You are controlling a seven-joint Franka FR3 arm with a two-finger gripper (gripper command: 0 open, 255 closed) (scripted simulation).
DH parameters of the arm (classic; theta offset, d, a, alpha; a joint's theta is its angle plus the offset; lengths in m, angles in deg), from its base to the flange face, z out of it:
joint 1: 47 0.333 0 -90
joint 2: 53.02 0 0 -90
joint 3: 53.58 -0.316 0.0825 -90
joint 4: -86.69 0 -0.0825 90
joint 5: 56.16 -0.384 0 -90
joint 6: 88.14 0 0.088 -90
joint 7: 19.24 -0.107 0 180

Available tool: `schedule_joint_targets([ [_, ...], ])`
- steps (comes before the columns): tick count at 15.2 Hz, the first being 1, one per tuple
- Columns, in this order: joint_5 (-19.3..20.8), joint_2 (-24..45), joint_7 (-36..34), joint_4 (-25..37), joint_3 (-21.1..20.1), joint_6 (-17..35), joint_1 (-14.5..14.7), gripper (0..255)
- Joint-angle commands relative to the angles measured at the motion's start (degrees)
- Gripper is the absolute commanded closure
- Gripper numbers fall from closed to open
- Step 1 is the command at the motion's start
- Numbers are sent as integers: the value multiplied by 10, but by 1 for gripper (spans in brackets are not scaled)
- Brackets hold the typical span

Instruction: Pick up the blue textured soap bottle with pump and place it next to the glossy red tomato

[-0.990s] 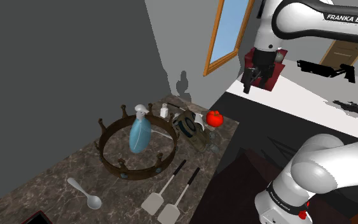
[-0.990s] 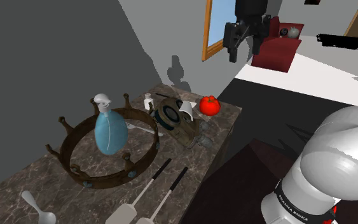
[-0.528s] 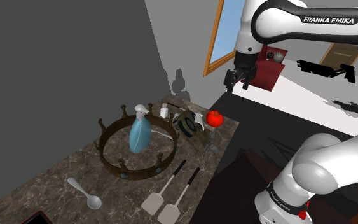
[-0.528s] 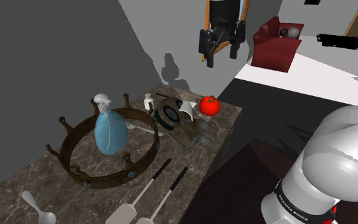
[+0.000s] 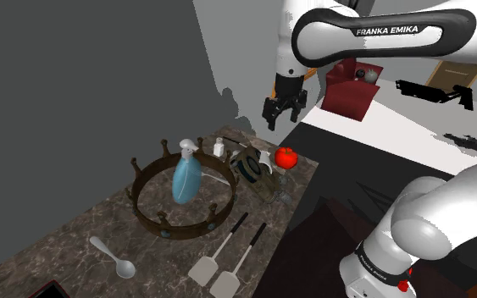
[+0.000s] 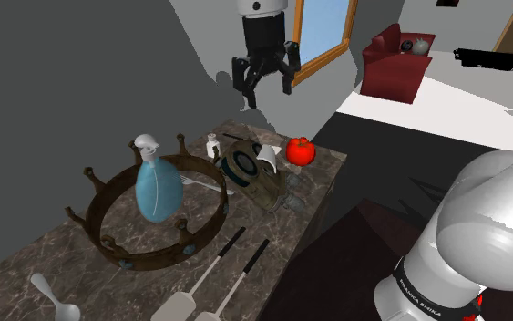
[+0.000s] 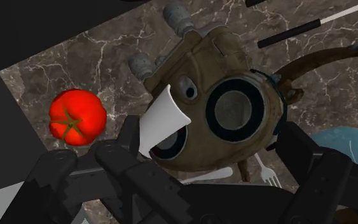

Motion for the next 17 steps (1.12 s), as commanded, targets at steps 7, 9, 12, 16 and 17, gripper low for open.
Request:
schedule_joint_targets([
  [7,20,150,-75,109,-60,39,22,0],
  [9,31,190,-95,143,-72,43,29,0],
  [12,51,252,-124,200,-89,43,41,0],
  [16,84,339,-159,288,-104,34,65,0],
  [17,93,362,-167,313,-107,30,72,0],
])
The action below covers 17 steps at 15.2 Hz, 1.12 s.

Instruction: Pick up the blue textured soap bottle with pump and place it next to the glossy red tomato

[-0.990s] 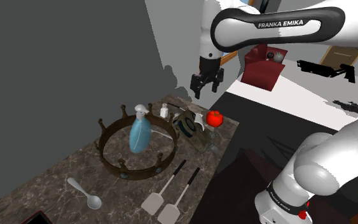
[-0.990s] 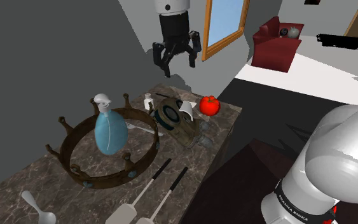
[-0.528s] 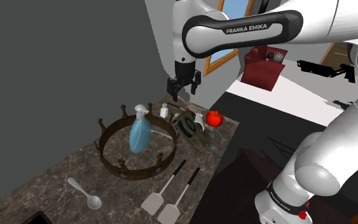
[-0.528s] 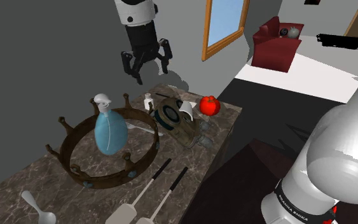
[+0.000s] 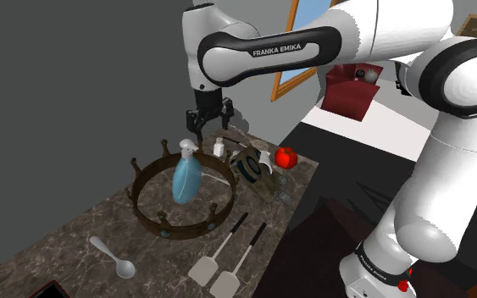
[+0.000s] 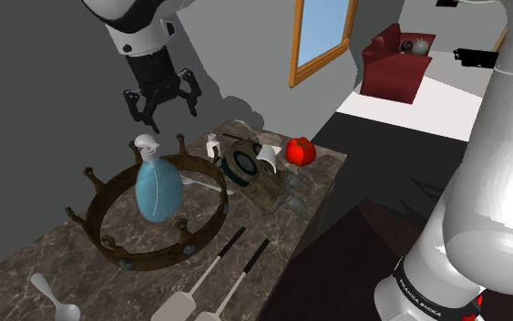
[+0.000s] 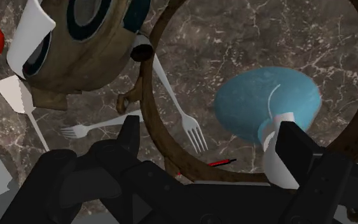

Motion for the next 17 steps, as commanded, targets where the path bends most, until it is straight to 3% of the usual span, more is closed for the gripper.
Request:
schedule_joint_targets([
  [1,19,49,-17,54,-6,-10,16,0],
  [6,61,167,-44,200,-9,-47,62,0],
  [13,62,165,-48,143,-5,7,53,0],
  [17,63,165,-49,139,-5,11,52,0],
])
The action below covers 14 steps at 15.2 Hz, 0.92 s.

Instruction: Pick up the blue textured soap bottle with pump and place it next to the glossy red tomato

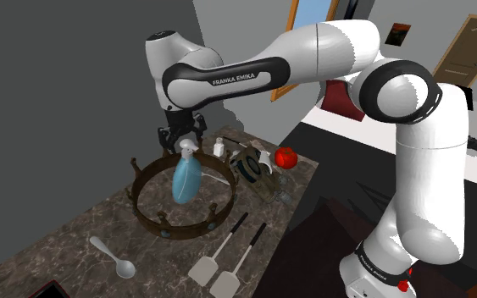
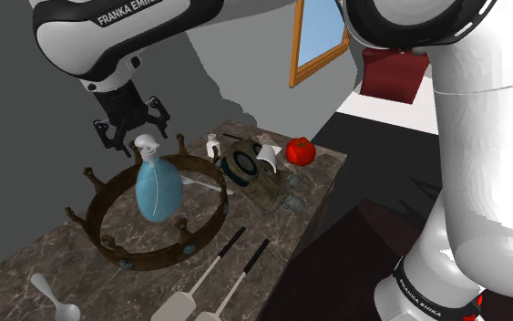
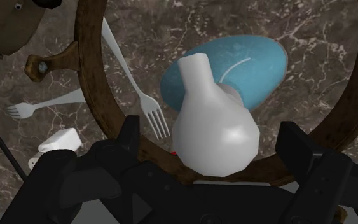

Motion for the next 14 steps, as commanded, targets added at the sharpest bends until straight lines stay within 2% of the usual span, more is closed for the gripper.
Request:
schedule_joint_targets([
  [1,0,0,0,0,0,1,0,0],
  [4,0,0,0,0,0,1,0,0],
  [5,0,0,0,0,0,1,0,255],
  [14,0,0,0,0,0,1,0,255],
])
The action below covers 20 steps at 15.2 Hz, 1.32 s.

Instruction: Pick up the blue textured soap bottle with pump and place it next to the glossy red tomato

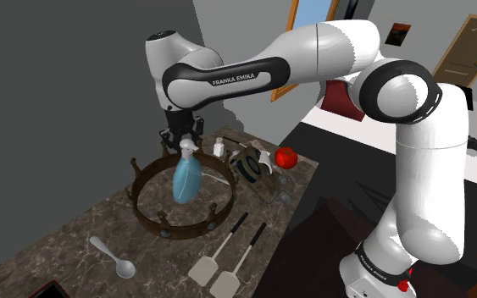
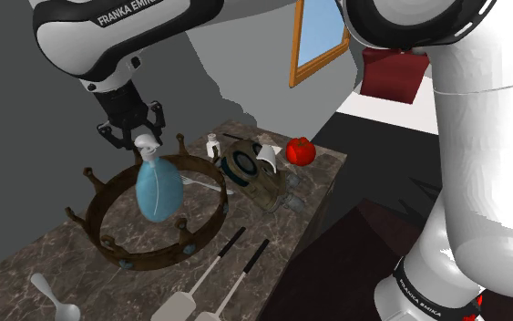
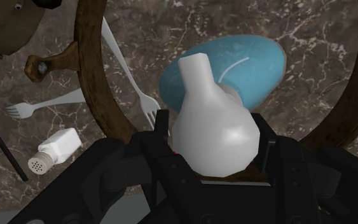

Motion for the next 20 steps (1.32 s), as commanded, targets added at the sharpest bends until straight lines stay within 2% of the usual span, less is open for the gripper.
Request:
schedule_joint_targets([
  [1,-1,-1,1,6,0,-7,0,255],
  [11,-5,-5,15,77,-2,-80,7,255],
  [20,-2,7,28,165,-2,-155,19,255],
])
